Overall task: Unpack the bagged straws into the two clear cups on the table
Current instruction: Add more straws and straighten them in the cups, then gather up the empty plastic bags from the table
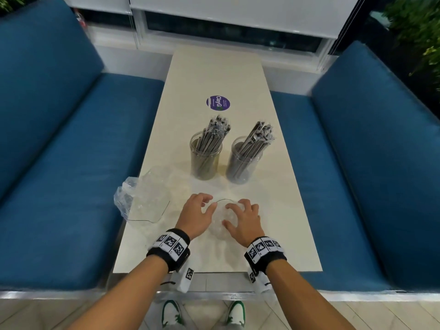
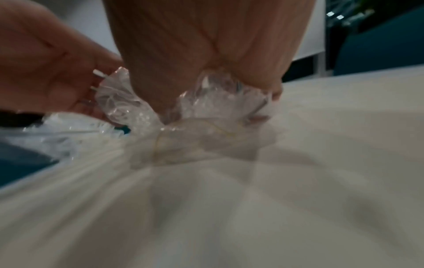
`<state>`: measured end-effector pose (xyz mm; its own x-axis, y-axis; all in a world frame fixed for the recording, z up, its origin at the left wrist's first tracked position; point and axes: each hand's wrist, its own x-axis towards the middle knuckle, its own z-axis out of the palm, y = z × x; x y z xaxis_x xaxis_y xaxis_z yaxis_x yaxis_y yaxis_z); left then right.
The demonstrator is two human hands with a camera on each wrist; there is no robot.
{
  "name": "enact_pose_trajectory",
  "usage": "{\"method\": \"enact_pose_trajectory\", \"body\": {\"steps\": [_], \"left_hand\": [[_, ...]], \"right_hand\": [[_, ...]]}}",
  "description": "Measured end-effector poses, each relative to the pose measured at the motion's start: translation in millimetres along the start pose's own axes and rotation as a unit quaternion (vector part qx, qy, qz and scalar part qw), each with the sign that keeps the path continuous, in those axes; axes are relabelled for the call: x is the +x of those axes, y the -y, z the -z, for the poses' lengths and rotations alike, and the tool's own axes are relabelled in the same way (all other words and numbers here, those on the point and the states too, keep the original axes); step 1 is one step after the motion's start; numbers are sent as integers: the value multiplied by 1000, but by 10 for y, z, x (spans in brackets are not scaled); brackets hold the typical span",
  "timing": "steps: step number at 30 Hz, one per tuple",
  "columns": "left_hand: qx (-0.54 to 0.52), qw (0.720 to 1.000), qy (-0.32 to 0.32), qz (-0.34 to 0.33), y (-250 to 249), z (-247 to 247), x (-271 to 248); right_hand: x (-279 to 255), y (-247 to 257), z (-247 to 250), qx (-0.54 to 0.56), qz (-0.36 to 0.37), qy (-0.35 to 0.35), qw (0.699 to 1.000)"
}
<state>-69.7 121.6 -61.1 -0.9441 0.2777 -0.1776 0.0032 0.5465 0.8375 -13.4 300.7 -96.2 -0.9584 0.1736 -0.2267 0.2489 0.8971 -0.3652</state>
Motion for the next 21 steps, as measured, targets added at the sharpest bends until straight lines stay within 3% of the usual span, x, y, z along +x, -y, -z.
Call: {"method": "enact_pose_trajectory", "body": {"steps": [4,7,8,10,12,13,14,15,19,21], "left_hand": [[-3,999,46,28,-6,8,-53],[-62,994,85,35,-125,37,-82],[-92,991,93,39,-160,35,-85],[-172,978,100,61,-236,21,-109],[-265,957,83,88,-292,-6,-107],[-306,945,62,96,-345,-3,-116],[-337,936,37,99,-382,13,-109],[-347,931,10,108,-407,38,-79],[-396,903,-45,160,-390,161,-13],[-420,889,-36,180,-381,212,8]], "right_hand": [[55,73,111,151,-60,-16,987],[12,276,264,276,-120,-63,951],[4,362,293,349,-148,-69,923],[-15,562,379,524,-202,-74,824],[-46,726,489,645,-192,-38,739],[-82,783,558,660,-167,-31,732],[-124,826,617,667,-138,-19,732],[-158,850,670,650,-118,-8,750],[-238,802,700,355,-26,-15,934],[-302,791,741,304,43,-77,948]]}}
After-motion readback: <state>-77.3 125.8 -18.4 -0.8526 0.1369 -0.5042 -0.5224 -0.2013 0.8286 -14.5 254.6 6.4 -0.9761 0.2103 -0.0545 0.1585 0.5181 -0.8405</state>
